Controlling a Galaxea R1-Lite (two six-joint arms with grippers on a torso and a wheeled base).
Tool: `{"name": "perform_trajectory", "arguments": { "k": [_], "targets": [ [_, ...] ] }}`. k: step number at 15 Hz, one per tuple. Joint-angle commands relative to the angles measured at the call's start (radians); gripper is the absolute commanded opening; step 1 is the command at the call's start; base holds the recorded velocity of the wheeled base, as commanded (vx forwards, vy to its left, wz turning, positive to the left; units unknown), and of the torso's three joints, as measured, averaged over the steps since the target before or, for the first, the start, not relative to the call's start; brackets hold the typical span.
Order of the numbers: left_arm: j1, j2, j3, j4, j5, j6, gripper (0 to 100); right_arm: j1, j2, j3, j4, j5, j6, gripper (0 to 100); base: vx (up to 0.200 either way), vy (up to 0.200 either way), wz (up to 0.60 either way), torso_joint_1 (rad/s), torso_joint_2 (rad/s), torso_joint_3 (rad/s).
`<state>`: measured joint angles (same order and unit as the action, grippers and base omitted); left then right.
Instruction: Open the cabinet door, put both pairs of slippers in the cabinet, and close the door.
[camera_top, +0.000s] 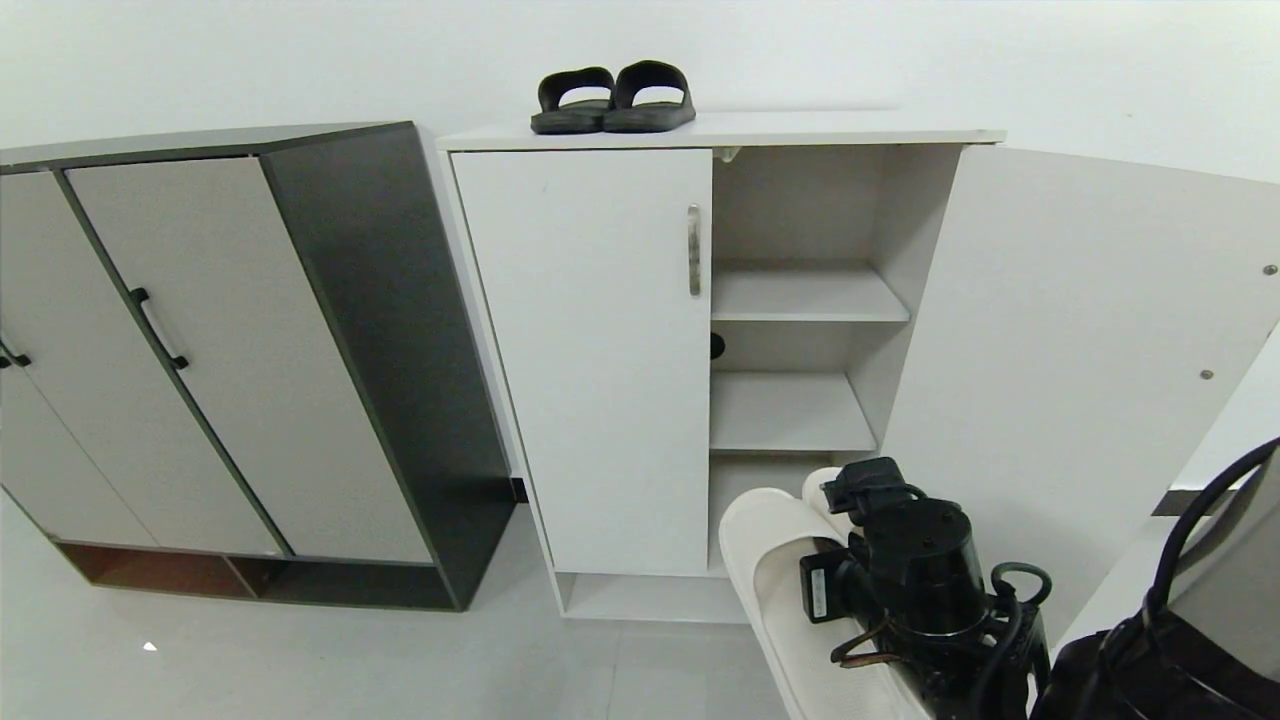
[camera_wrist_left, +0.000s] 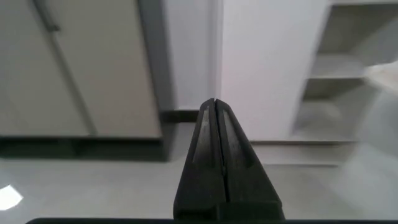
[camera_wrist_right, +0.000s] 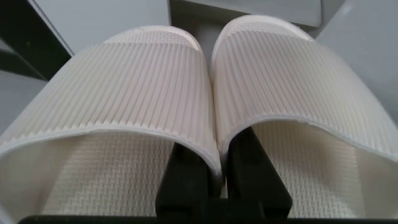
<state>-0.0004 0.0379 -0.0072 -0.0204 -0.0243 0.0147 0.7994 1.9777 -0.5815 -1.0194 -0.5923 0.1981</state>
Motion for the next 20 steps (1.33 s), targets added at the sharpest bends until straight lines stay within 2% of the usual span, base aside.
{"name": "perform_trajectory", "arguments": {
  "k": [1, 2, 3, 7, 10, 14, 16, 20],
  "targets": [
    [-0.001, -0.035, 0.004, 0.036, -0.019, -0.013, 0, 0.008, -0.002, -0.001, -0.002, 0.003, 0.000, 0, 0.000, 0.000, 0.00, 0.000, 0.00, 0.000],
    [-0.001, -0.036, 0.007, 0.016, -0.025, 0.014, 0, 0.012, -0.002, -0.004, -0.002, 0.003, 0.000, 0, 0.000, 0.000, 0.00, 0.000, 0.00, 0.000],
    [-0.001, -0.036, 0.007, 0.020, -0.025, 0.018, 0, 0.015, -0.002, -0.008, -0.002, 0.003, 0.000, 0, 0.000, 0.000, 0.00, 0.000, 0.00, 0.000],
    [-0.001, -0.036, 0.007, 0.020, -0.023, 0.002, 0, 0.015, 0.032, -0.083, -0.039, 0.017, 0.000, 0, 0.000, 0.000, 0.00, 0.000, 0.00, 0.000],
    [-0.001, -0.036, 0.007, 0.020, -0.023, 0.001, 0, 0.020, 0.058, -0.139, 0.027, -0.004, 0.006, 0, 0.000, 0.000, 0.00, 0.000, 0.00, 0.000],
    [-0.001, -0.036, 0.007, 0.020, -0.023, 0.002, 0, 0.061, 0.101, -0.274, 0.180, -0.099, 0.070, 0, 0.000, 0.000, 0.00, 0.000, 0.00, 0.000],
    [-0.001, -0.036, 0.007, 0.020, -0.023, 0.002, 0, 0.069, 0.104, -0.305, 0.228, -0.103, 0.090, 0, 0.000, -0.200, 0.00, 0.002, 0.00, 0.002],
    [-0.001, -0.036, 0.007, 0.020, -0.023, 0.002, 0, 0.064, 0.122, -0.311, 0.232, -0.104, 0.095, 0, 0.000, -0.200, 0.00, 0.006, 0.00, 0.005]
  ]
}}
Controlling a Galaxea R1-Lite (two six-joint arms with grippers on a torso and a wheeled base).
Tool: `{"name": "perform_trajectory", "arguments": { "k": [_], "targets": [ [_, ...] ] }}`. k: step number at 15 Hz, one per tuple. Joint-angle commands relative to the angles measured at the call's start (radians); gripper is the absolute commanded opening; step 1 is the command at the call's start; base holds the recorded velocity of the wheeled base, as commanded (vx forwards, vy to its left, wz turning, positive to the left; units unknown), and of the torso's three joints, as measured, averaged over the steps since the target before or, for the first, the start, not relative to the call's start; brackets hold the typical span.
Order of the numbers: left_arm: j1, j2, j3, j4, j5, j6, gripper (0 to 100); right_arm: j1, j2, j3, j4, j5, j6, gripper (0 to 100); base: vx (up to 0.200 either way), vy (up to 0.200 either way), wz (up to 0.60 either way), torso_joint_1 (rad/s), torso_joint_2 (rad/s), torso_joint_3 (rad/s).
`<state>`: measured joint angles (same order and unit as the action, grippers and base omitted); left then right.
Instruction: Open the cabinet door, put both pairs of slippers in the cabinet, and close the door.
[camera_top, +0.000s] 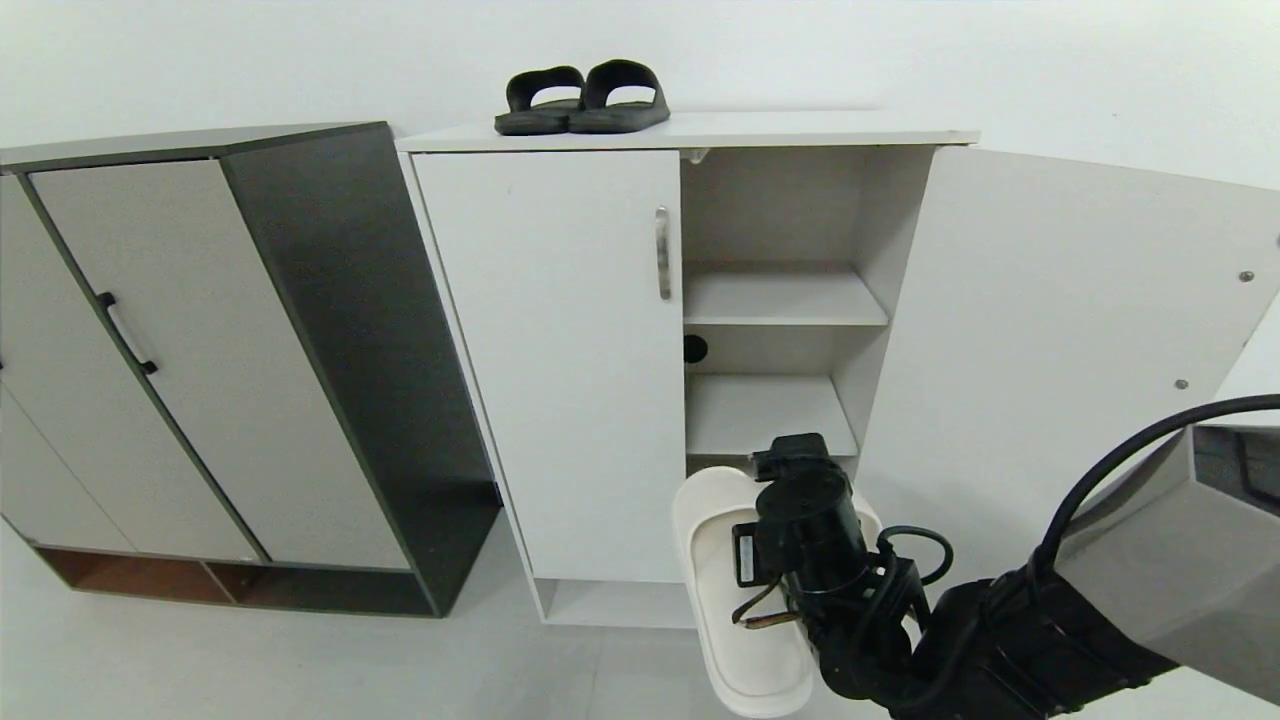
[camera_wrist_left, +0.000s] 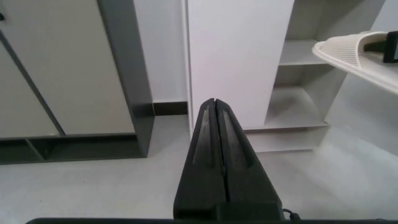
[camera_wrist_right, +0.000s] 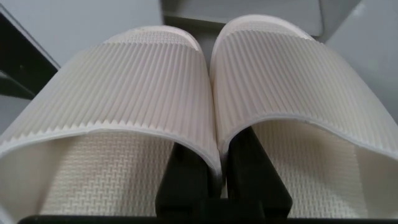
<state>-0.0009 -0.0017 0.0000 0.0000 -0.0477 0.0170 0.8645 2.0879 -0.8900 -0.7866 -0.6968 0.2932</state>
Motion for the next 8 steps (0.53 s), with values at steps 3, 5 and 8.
{"name": "perform_trajectory", "arguments": {
  "k": [3, 5, 8],
  "targets": [
    [-0.001, 0.003, 0.000, 0.000, 0.002, -0.002, 0, -0.007, 0.037, -0.006, -0.005, 0.000, 0.001, 0, 0.000, -0.067, 0.00, -0.001, 0.00, 0.001],
    [-0.001, 0.003, 0.000, 0.000, 0.005, -0.005, 0, -0.005, 0.044, -0.009, -0.005, 0.000, 0.001, 0, 0.000, 0.000, 0.00, 0.000, 0.00, 0.000],
    [-0.001, 0.003, 0.000, 0.000, 0.009, -0.008, 0, -0.009, 0.072, -0.047, -0.005, 0.000, 0.000, 0, 0.000, 0.000, 0.00, 0.000, 0.00, 0.000]
  ]
}}
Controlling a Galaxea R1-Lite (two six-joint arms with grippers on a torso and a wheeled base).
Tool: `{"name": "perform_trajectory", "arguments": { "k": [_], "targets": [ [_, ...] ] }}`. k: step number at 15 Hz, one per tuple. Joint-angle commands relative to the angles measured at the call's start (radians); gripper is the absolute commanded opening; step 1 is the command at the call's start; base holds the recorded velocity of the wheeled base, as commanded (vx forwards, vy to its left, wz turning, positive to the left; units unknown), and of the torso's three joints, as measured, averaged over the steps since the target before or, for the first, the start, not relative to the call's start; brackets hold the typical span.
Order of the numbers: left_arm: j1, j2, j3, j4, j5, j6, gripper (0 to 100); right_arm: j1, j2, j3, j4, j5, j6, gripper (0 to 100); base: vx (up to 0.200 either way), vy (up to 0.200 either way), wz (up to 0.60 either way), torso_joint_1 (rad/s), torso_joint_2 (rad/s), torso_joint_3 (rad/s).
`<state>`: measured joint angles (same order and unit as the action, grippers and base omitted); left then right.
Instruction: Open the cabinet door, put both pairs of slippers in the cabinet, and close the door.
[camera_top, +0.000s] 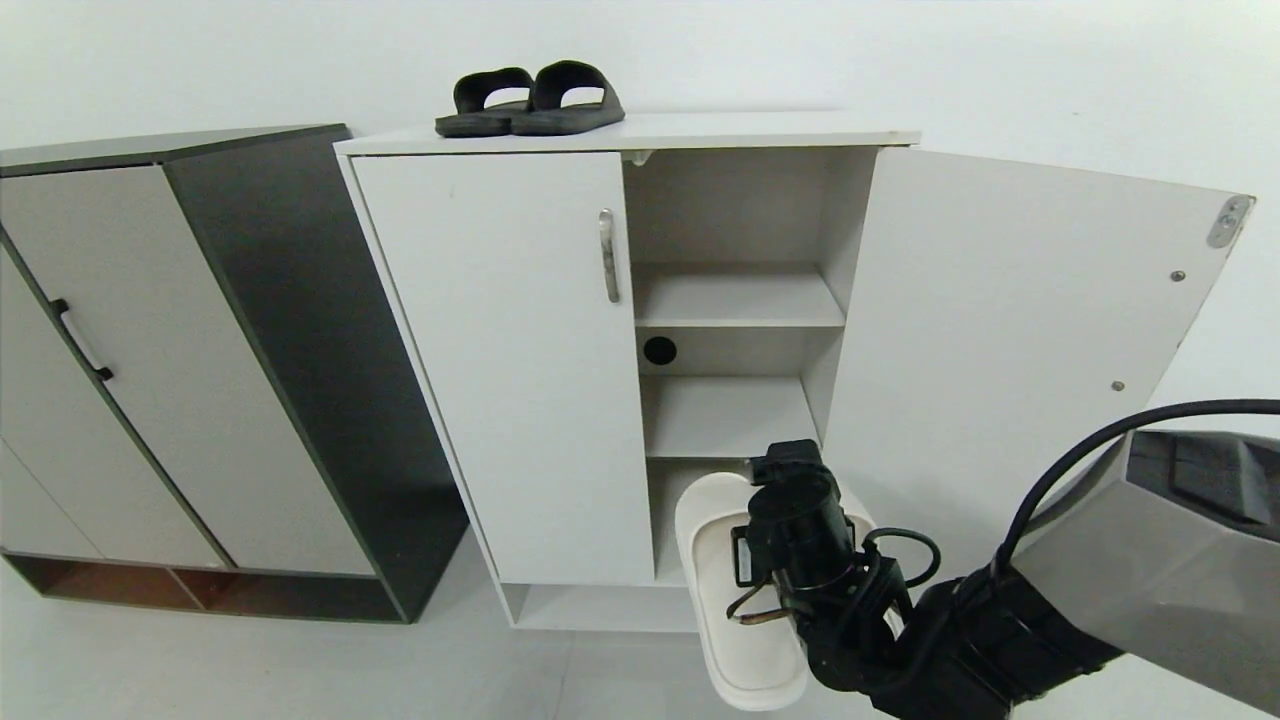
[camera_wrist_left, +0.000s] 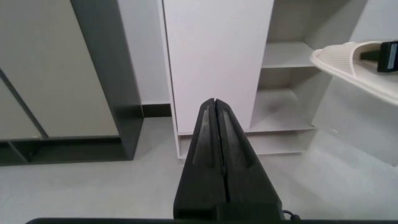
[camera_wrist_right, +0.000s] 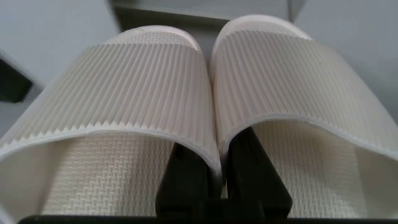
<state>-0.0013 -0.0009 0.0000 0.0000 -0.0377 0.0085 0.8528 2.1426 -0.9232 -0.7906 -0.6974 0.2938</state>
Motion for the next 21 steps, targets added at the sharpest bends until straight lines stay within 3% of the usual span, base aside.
{"name": "perform_trajectory", "arguments": {
  "k": [1, 9, 15, 18, 21],
  "targets": [
    [0.000, 0.002, 0.000, 0.000, 0.001, -0.001, 0, 0.003, 0.020, -0.020, -0.001, 0.001, -0.001, 0, 0.000, 0.000, 0.00, 0.000, 0.00, 0.000],
    [0.000, 0.002, 0.000, 0.000, -0.001, -0.001, 0, -0.001, 0.051, -0.031, -0.002, -0.001, -0.001, 0, 0.000, 0.000, 0.00, 0.000, 0.00, 0.000],
    [0.000, 0.002, 0.000, 0.000, -0.001, -0.001, 0, -0.001, 0.065, -0.032, -0.007, -0.020, -0.001, 0, 0.000, 0.000, 0.00, 0.003, 0.00, -0.168],
    [0.000, 0.002, 0.000, 0.000, -0.001, -0.001, 0, 0.000, 0.080, -0.043, -0.039, -0.050, -0.005, 0, 0.000, 0.000, 0.00, -0.002, 0.00, -0.198],
    [0.000, 0.002, 0.000, 0.000, 0.001, -0.001, 0, 0.000, 0.122, -0.036, -0.162, -0.059, -0.064, 0, 0.000, 0.000, 0.00, 0.001, 0.00, -0.196]
  ]
}}
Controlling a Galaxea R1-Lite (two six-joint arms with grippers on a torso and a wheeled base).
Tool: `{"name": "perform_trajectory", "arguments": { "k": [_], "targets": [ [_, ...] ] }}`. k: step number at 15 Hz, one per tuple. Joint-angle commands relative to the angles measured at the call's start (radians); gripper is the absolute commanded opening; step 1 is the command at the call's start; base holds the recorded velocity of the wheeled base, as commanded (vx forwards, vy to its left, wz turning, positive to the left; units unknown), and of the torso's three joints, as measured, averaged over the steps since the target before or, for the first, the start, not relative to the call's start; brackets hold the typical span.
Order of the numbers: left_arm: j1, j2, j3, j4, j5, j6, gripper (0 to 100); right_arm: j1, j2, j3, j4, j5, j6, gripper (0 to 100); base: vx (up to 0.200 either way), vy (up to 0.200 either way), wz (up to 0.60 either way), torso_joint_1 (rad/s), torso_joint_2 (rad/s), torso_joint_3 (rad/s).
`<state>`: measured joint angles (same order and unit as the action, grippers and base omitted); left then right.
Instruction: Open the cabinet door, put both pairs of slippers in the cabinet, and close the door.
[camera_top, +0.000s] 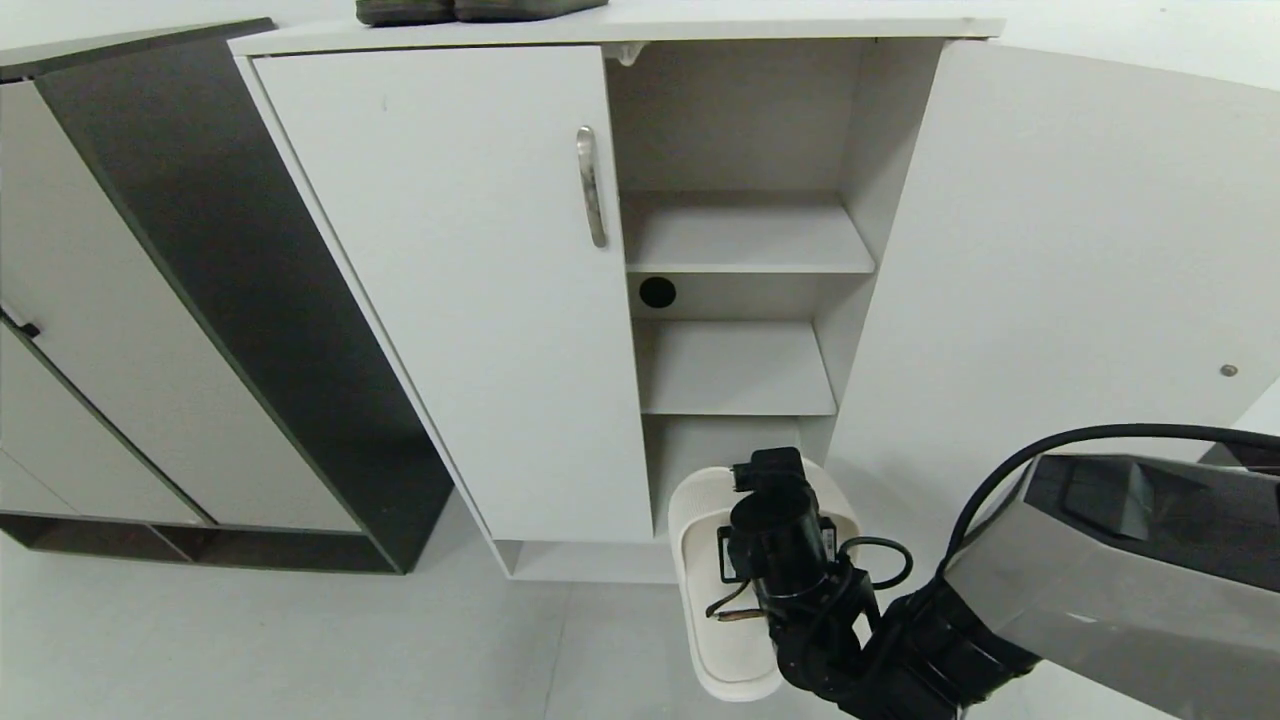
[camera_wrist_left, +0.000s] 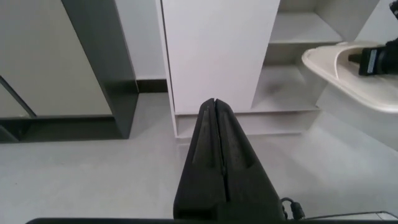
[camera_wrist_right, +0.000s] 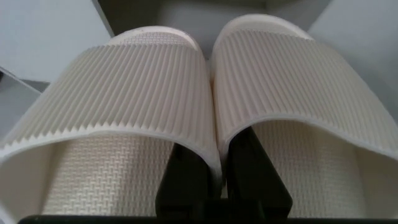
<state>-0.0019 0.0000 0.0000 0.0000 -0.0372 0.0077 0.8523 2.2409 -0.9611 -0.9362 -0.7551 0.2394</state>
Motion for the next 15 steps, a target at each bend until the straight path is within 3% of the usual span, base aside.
{"name": "perform_trajectory", "arguments": {
  "k": [1, 6, 8, 15],
  "targets": [
    [0.000, 0.002, 0.000, 0.000, -0.001, 0.000, 0, 0.001, 0.026, 0.002, -0.044, -0.010, -0.028, 0, 0.000, 0.000, 0.00, -0.002, 0.00, -0.203],
    [0.000, 0.002, 0.000, 0.000, -0.001, 0.000, 0, -0.004, 0.048, 0.076, -0.415, -0.041, -0.255, 0, 0.000, 0.000, 0.00, 0.001, 0.00, -0.191],
    [0.000, 0.002, 0.000, 0.000, -0.001, 0.000, 0, -0.012, 0.097, 0.073, -0.489, -0.039, -0.285, 0, 0.000, 0.000, 0.00, 0.001, 0.00, -0.043],
    [0.000, 0.002, 0.000, 0.000, -0.001, 0.000, 0, -0.019, 0.100, 0.064, -0.500, -0.038, -0.285, 0, 0.029, 0.000, 0.00, 0.000, 0.00, 0.000]
  ]
}}
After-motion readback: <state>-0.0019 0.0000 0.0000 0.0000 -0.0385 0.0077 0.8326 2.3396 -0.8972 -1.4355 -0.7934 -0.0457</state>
